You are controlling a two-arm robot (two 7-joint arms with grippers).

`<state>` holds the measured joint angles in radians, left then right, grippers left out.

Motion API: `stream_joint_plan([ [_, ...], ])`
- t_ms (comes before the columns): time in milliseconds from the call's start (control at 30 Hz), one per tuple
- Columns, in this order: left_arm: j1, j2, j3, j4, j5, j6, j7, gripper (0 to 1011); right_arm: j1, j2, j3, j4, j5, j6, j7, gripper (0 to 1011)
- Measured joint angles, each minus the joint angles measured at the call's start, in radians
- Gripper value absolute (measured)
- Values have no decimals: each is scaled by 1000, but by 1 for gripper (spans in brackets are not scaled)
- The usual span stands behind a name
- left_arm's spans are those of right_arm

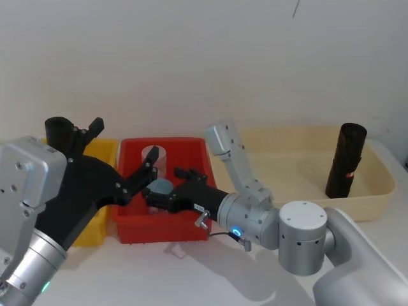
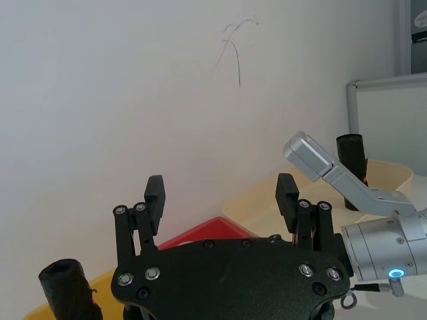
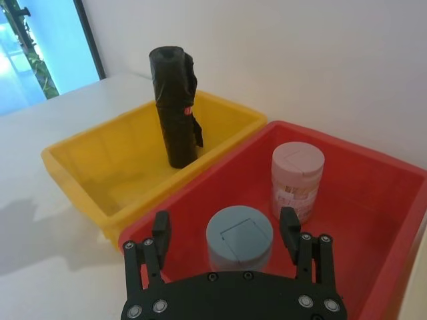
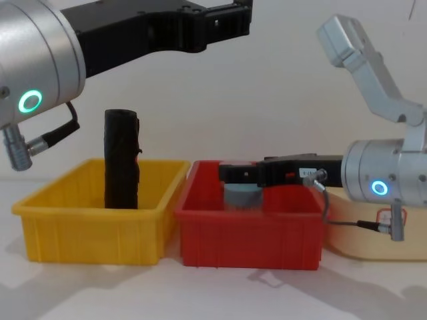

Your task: Pick up the garbage bag with the one hand and transfer it to the other hand.

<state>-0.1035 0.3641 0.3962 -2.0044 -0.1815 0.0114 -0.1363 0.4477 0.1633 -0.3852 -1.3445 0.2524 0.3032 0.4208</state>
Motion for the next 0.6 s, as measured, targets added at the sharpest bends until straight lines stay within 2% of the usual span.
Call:
stream_joint_plan([
  [600,0,0,0,0,0,0,0,1002,15,-6,2,47,28,2,-5,1004],
])
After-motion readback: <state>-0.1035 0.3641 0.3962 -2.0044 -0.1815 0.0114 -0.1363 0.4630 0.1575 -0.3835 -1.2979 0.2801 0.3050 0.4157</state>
